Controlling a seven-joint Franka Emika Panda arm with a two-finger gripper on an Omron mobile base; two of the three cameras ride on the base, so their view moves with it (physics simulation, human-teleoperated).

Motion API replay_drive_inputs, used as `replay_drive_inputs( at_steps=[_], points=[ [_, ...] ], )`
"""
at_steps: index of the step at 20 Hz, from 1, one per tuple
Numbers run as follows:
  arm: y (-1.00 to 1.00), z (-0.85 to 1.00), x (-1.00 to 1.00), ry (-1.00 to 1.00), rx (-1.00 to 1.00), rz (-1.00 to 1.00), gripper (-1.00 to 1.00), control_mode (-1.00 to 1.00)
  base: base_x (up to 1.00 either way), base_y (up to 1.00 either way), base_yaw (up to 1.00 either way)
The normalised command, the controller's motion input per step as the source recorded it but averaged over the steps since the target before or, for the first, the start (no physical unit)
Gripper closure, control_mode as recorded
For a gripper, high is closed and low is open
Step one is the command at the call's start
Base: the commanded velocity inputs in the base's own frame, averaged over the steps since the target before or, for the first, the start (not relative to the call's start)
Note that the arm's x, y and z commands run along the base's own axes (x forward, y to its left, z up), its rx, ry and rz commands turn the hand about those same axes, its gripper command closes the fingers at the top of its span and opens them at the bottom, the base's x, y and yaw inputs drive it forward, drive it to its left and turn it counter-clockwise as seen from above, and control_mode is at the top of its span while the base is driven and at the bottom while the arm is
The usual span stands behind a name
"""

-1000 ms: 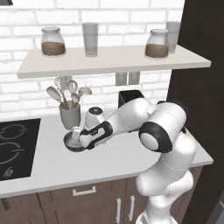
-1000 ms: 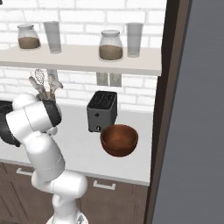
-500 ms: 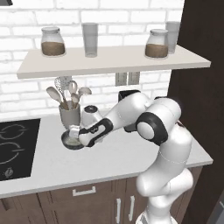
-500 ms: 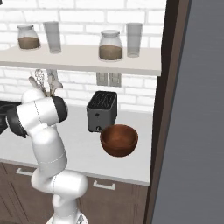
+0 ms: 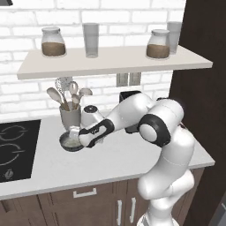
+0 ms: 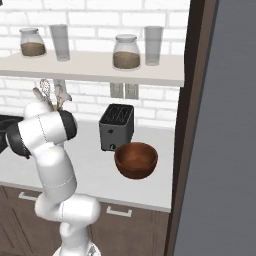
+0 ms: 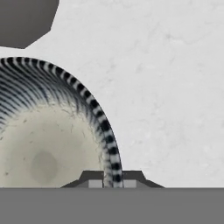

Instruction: Pick up the bowls on the counter and stack them on top of one another in the open cabinet. Place the smaller bowl on top of the larger bowl.

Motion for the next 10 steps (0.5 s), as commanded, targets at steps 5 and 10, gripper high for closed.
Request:
replay_drive_inputs(
  at_steps=[5, 10],
  points=[
    [-0.60, 0.29, -0.89, -0.12, 0.05, -0.03, 1.00, -1.00, 0.00, 0.00, 0.00],
    [-0.95, 0.86, -1.00, -0.22, 0.09, -0.18, 1.00, -1.00, 0.00, 0.00, 0.00]
  ],
)
